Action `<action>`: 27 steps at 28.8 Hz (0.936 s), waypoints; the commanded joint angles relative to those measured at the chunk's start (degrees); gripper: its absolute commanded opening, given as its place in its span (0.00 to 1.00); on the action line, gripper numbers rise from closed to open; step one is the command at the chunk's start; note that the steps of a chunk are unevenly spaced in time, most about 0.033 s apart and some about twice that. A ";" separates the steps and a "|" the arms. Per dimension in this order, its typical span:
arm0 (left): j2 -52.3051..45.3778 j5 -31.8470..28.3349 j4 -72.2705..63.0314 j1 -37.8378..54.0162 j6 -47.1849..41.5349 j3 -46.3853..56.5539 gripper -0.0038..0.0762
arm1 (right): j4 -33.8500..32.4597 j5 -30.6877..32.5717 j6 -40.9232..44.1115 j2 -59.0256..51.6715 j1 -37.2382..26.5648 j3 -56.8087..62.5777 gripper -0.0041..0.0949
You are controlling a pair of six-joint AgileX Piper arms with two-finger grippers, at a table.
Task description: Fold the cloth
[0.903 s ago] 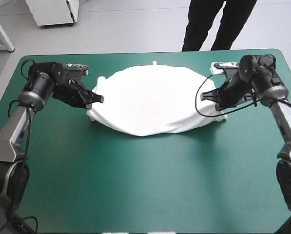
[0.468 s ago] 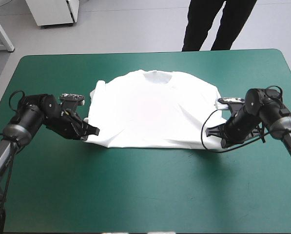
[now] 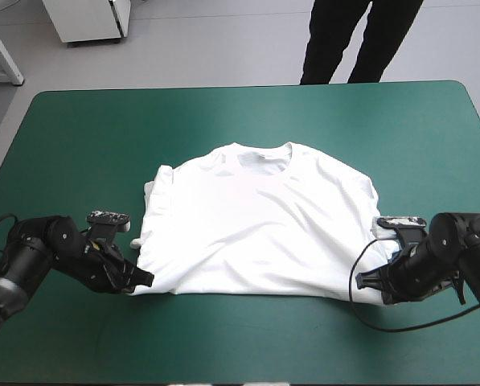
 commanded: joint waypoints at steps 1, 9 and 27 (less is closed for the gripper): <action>-5.93 1.05 -1.62 -0.23 -1.06 2.52 0.02 | 0.64 2.13 -0.62 -4.60 -0.15 2.05 0.02; -10.85 1.56 -1.62 -0.23 -2.24 4.37 0.02 | 0.62 2.13 -0.17 -6.97 -0.15 3.37 0.05; -10.85 8.92 -1.41 -0.23 -1.92 -6.49 0.62 | 1.70 2.13 2.68 -8.48 -0.15 -9.46 0.50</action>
